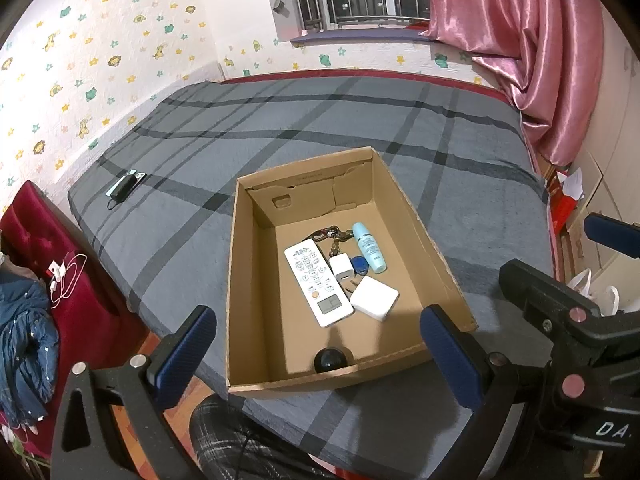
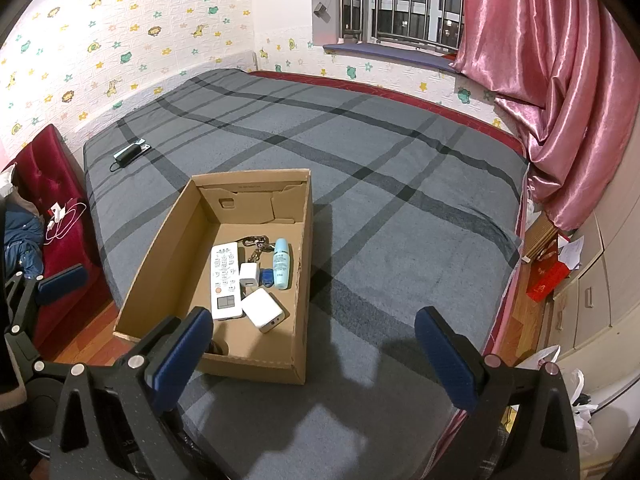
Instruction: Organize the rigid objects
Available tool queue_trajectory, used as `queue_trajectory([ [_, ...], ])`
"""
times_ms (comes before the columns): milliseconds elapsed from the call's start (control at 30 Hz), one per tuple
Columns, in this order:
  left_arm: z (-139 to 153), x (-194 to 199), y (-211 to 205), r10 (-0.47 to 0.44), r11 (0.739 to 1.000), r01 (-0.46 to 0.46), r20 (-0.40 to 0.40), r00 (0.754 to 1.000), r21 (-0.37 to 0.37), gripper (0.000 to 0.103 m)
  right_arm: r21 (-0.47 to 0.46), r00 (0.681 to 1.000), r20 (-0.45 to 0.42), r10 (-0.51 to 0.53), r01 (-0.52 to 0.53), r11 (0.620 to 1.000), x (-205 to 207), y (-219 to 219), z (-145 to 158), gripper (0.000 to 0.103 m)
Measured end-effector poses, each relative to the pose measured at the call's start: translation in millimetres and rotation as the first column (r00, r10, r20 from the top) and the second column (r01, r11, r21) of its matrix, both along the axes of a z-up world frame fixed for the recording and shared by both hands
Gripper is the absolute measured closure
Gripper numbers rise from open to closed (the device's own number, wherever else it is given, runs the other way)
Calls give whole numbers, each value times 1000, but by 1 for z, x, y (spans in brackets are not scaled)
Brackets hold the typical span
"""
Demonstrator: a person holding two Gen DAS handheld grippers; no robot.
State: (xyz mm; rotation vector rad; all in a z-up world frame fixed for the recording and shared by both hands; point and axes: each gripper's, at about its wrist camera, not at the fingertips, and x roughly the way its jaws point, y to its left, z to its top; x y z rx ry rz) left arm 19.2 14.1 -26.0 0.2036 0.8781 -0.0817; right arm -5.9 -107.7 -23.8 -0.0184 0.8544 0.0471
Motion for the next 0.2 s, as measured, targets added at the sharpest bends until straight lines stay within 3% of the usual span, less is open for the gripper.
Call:
queue_trajectory([
  [200, -1, 3, -1, -10, 1000, 10, -5, 1000, -2, 0, -4, 1000, -1, -2, 2, 1000, 1, 0, 0, 0],
])
